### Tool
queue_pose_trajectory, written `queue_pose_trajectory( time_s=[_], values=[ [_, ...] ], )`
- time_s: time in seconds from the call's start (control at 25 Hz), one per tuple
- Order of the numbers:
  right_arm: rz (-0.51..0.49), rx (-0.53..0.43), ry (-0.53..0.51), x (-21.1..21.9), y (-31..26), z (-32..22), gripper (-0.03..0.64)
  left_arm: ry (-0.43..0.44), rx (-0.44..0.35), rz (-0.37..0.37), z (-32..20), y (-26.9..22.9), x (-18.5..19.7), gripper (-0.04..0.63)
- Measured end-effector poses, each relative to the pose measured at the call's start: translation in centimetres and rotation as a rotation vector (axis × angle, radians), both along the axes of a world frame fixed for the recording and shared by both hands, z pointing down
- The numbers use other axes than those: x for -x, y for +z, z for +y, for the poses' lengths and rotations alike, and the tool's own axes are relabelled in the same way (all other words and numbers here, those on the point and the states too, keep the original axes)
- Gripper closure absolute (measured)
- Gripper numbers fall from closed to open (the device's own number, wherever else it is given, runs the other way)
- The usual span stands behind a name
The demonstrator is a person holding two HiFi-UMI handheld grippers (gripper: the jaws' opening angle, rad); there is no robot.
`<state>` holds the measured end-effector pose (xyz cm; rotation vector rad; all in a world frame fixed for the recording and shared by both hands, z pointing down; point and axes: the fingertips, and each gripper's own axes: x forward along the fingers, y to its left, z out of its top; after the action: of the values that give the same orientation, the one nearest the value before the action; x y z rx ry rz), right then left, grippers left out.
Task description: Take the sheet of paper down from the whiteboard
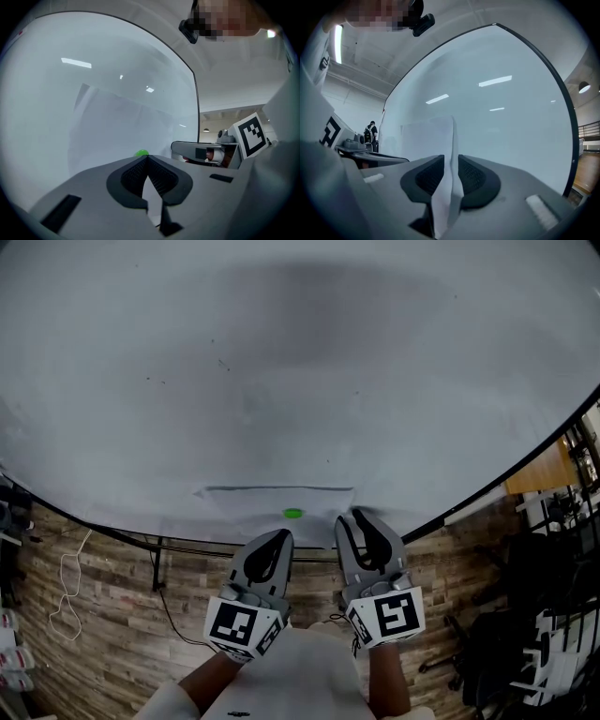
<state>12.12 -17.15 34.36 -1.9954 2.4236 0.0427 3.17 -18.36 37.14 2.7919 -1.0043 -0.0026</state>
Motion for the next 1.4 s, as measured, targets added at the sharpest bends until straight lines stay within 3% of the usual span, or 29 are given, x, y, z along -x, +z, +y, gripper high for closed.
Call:
queue_pose_trajectory(
  time_s=[0.64,0.72,0.8,1.32,1.4],
  values=[
    [0.042,0.03,-0.072,0.66,0.23,-0.98,0.531,-0.051,0.012,0.007,0.13,0.42,0.19,0.589],
    [0.042,0.032,-0.061,0.55,0.21,-1.05,0.591,-0.056,0.009,0.009,0.22,0.25,0.19,0.589],
    [0.04,0.032,-0.061,0.44,0.14,-1.07,0.604,-0.059,0.008,0.008,0.23,0.21,0.15,0.589],
    [0.042,0.028,-0.093,0.74,-0.02,-0.86,0.606,-0.101,-0.003,-0.009,-0.01,0.32,-0.41,0.586],
    [0.04,0.025,-0.099,0.73,-0.12,-0.74,0.606,-0.109,-0.001,-0.009,-0.02,0.25,-0.59,0.562]
  ],
)
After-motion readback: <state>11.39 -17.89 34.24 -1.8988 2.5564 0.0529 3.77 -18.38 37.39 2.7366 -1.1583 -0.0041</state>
